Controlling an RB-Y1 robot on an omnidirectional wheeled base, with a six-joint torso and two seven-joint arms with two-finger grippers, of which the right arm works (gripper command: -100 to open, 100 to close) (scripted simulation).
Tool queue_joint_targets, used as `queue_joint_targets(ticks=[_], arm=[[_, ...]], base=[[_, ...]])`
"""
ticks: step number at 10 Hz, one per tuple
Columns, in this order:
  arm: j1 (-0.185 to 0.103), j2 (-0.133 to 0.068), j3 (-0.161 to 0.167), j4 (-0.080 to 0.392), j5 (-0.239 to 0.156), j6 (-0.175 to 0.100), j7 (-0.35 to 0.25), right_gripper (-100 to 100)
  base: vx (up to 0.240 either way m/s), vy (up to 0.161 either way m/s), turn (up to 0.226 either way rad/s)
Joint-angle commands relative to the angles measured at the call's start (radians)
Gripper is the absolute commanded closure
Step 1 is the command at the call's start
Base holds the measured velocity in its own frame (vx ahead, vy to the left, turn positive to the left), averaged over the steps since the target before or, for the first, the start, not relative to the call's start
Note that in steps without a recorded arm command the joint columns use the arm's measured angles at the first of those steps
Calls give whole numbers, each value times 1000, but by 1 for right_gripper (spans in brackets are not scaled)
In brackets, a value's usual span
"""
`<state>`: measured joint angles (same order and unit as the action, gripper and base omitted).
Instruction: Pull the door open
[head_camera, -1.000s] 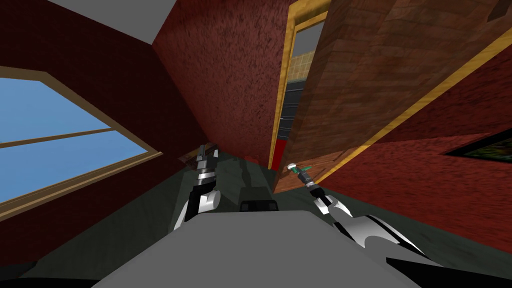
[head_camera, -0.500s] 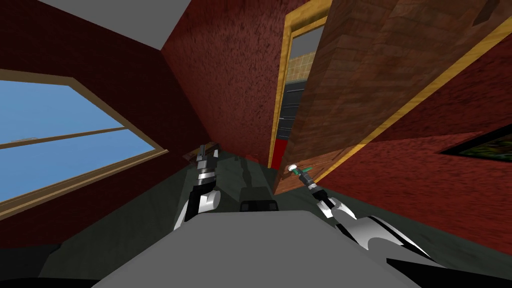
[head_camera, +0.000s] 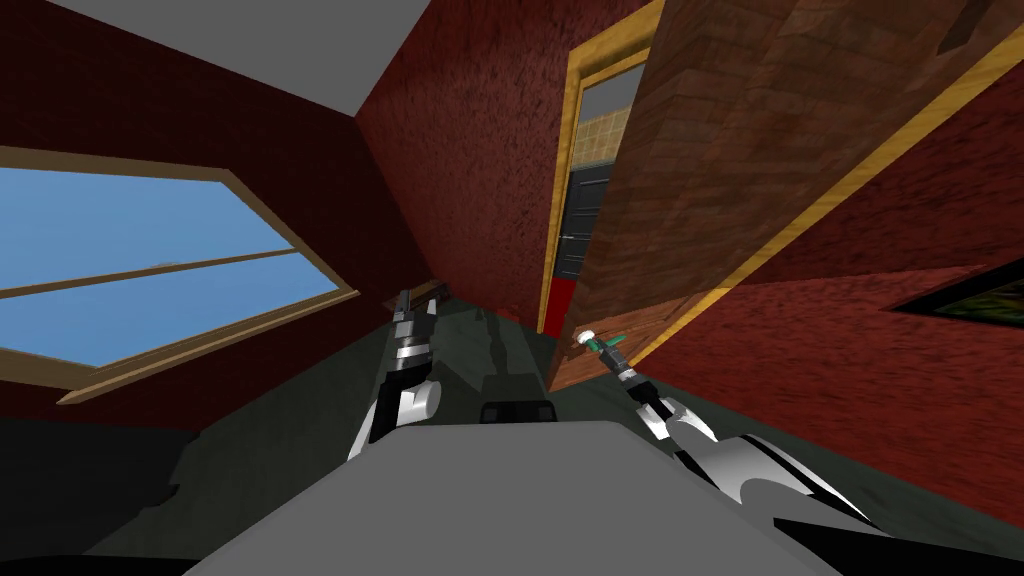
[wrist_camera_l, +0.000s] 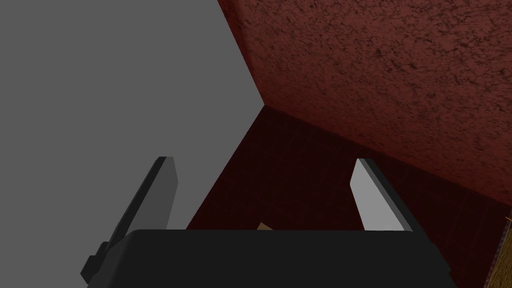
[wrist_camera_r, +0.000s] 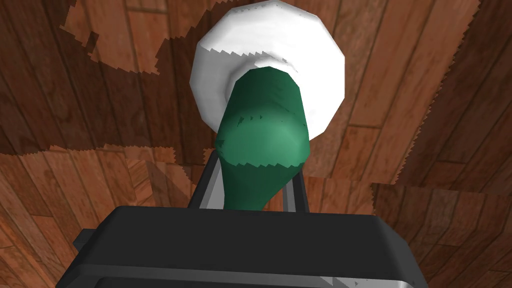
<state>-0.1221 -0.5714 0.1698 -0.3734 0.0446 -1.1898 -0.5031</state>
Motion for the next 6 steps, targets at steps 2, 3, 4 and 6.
queue_joint_targets(ticks=[2,3,4,6], arm=[[0,-7,2,20,1,-31,-3,100],[2,-10,3,24,1,-39,-5,100],[5,-13,4,28,1,-47,-7,100],[8,-17,5,34,2,-61,-9,100]], base=[[-161,-105,226],[-255,-118,224],[-231,-132,174],[-196,-109,155]])
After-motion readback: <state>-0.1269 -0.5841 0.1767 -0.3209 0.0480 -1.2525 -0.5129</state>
